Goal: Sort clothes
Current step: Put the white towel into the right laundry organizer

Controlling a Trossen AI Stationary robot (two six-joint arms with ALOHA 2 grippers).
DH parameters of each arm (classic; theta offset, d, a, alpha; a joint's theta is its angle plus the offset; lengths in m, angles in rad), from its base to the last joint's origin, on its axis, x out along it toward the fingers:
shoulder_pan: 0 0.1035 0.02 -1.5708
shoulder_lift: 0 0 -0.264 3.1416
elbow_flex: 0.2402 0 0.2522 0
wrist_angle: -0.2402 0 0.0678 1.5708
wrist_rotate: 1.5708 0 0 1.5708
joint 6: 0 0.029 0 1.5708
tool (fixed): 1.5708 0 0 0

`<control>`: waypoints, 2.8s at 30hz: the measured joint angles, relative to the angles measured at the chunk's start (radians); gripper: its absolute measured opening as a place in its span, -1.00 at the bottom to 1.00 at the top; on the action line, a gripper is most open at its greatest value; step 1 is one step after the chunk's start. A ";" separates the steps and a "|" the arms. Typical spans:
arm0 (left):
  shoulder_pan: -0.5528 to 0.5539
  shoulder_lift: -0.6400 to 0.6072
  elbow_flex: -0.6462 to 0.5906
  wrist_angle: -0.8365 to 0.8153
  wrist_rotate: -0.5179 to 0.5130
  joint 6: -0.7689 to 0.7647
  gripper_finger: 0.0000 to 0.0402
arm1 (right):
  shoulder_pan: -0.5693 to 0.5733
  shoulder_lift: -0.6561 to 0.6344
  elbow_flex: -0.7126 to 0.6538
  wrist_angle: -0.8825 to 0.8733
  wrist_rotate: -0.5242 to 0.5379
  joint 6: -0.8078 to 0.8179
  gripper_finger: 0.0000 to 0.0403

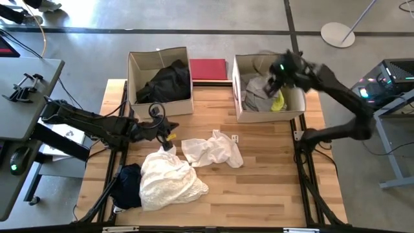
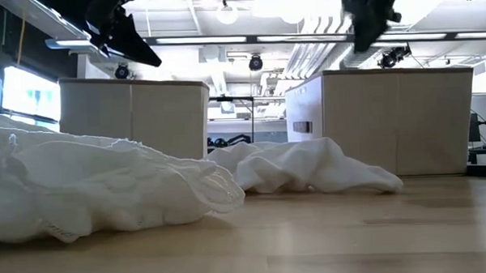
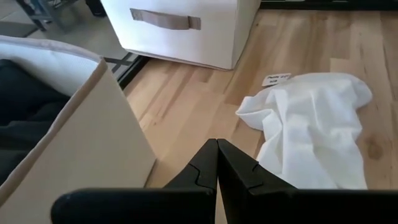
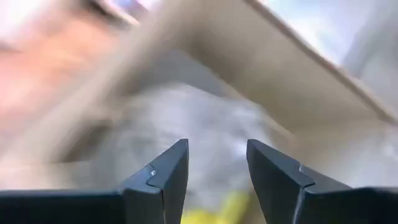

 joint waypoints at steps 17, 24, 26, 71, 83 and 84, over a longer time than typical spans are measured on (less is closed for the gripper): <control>-0.043 0.000 0.000 0.000 -0.052 -0.001 -1.00 | 0.744 0.003 -0.666 1.284 -0.361 -0.110 -0.22; -0.043 0.000 0.000 0.000 -0.069 -0.001 -1.00 | 0.720 0.226 -0.628 1.237 -0.341 -0.045 0.00; -0.043 0.000 0.000 0.000 -0.069 -0.001 -1.00 | 0.709 0.284 -0.610 1.239 -0.347 -0.051 0.12; -0.043 0.000 0.000 -0.053 -0.170 -0.017 -1.00 | 0.697 -0.073 -0.044 0.130 0.680 0.156 -0.98; -0.043 0.000 0.000 -0.052 -0.173 -0.016 -1.00 | 0.043 -0.060 -0.168 0.189 0.166 -0.081 -0.99; -0.043 0.000 0.000 -0.052 -0.173 -0.017 -1.00 | -0.003 -0.045 -0.210 0.236 0.110 -0.105 -0.99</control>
